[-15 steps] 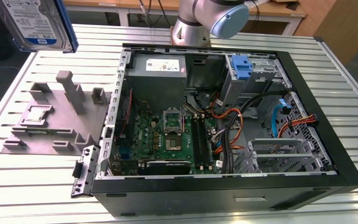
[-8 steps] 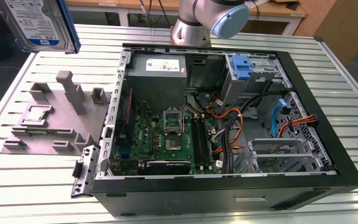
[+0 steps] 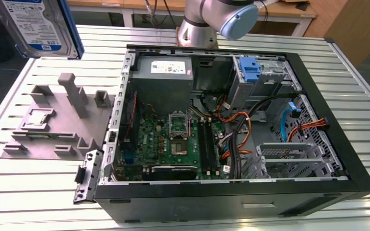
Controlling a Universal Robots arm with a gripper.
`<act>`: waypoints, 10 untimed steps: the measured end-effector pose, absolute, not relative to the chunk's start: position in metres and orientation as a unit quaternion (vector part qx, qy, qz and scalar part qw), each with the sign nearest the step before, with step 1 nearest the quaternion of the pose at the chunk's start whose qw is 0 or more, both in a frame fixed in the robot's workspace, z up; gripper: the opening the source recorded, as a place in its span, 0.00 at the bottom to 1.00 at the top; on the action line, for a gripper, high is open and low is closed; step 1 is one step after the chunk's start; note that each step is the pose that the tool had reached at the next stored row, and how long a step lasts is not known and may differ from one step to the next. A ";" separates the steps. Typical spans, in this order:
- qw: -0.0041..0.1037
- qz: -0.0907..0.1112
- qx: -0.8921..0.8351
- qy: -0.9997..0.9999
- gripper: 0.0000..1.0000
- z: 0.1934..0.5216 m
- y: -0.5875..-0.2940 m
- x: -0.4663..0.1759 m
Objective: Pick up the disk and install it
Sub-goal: 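Pick up the disk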
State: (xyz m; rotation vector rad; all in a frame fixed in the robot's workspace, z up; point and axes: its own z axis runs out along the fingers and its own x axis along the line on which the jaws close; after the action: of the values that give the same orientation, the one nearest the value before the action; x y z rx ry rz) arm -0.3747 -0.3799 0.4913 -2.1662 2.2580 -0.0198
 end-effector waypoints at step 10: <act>0.006 -0.006 -0.692 0.722 0.36 0.491 -0.380 -0.364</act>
State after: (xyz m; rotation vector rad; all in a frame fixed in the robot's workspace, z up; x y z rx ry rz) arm -0.3636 -0.3801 0.4914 -2.1664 2.2581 -0.0198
